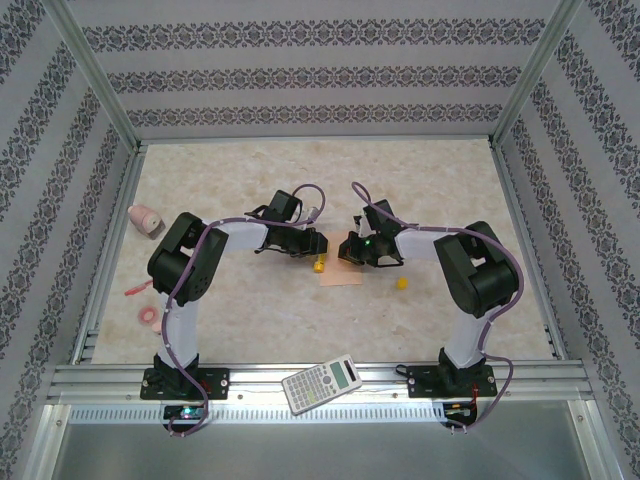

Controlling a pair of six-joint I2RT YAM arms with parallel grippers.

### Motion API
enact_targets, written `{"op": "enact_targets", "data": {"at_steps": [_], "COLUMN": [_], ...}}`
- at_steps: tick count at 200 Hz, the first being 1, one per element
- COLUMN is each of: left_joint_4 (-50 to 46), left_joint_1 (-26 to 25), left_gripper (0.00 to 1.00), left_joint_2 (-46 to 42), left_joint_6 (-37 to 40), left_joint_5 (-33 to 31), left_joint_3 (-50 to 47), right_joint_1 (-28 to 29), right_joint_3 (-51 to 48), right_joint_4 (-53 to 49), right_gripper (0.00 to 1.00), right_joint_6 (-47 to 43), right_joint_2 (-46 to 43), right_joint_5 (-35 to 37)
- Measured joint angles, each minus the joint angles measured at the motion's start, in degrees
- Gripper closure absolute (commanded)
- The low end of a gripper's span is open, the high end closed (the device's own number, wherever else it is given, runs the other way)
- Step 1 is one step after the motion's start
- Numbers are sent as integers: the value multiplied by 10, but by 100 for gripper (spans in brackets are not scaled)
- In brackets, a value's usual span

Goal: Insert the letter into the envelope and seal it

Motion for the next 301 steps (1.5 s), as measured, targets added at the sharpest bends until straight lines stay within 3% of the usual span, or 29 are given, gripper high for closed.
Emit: {"op": "enact_targets", "data": {"at_steps": [101,301], "left_joint_4": [2,5], "left_joint_1": [0,0], "left_gripper": [100,100], "left_joint_2": [0,1], "left_joint_6": [-7,-11], "left_joint_5": [0,0], "left_joint_3": [0,0], "right_joint_1": [0,23], "right_joint_3": [-2,-33], "right_joint_4": [-26,-15], "right_gripper": [98,98], "right_joint_6": [-1,19], "right_joint_2": [-59,-30], "right_joint_5": [1,-2]}}
